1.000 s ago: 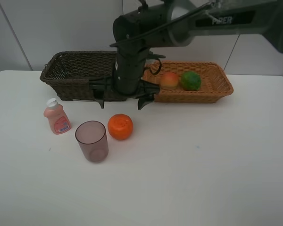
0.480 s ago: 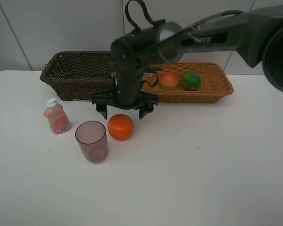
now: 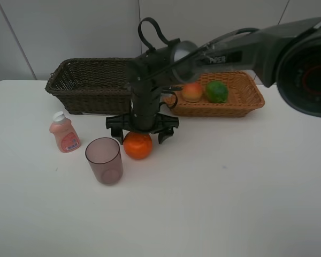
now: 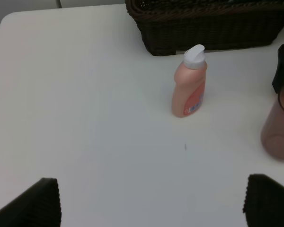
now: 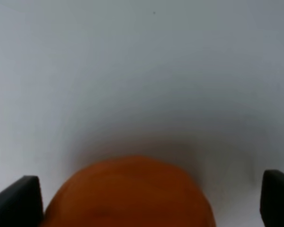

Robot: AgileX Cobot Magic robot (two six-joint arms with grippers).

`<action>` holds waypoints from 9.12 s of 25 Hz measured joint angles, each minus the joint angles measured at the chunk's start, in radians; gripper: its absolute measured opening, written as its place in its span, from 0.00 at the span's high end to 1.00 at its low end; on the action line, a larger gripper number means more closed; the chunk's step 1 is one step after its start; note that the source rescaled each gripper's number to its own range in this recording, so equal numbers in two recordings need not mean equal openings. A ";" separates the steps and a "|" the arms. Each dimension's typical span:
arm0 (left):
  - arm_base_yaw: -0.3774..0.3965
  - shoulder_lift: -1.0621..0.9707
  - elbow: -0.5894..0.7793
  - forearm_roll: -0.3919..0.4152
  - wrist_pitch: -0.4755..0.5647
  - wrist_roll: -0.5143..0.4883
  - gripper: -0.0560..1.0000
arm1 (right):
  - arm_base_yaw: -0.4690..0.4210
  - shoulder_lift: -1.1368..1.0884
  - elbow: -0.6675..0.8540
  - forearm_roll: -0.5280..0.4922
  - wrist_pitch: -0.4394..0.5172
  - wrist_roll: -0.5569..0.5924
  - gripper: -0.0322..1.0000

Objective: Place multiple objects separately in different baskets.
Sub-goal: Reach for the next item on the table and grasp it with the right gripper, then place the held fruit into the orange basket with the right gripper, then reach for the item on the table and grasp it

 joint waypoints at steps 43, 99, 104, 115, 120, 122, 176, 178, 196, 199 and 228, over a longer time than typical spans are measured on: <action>0.000 0.000 0.000 0.000 0.000 0.000 0.00 | 0.000 -0.011 -0.010 0.002 0.002 -0.029 0.43; 0.000 0.000 0.000 0.000 0.000 0.000 0.00 | -0.373 -0.071 -0.085 -0.121 -0.212 -0.355 0.38; 0.000 0.000 0.000 0.000 0.000 0.000 0.00 | -0.373 -0.076 -0.085 -0.123 -0.196 -0.355 0.05; 0.000 0.000 0.000 0.000 0.000 0.000 0.00 | -0.389 -0.259 0.018 -0.033 0.009 -0.401 0.02; 0.000 0.000 0.000 0.000 0.000 0.000 0.00 | -0.500 -0.422 0.235 0.003 0.002 -0.420 0.02; 0.000 0.000 0.000 0.000 0.000 0.000 0.00 | -0.557 -0.501 0.315 0.003 0.003 -0.430 0.02; 0.000 0.000 0.000 0.003 0.000 0.000 0.00 | -0.689 -2.332 1.220 0.183 0.187 -0.758 0.02; 0.000 0.000 0.000 0.003 0.000 0.000 0.00 | -0.689 -2.332 1.220 0.183 0.187 -0.758 0.02; 0.000 0.000 0.000 0.003 0.000 0.000 0.00 | -0.689 -2.332 1.220 0.183 0.187 -0.758 0.02; 0.000 0.000 0.000 0.003 0.000 0.000 0.00 | -0.689 -2.332 1.220 0.182 0.187 -0.758 0.02; -0.180 0.970 -0.341 -0.152 -0.269 0.147 0.00 | -0.689 -2.332 1.220 0.183 0.187 -0.758 0.02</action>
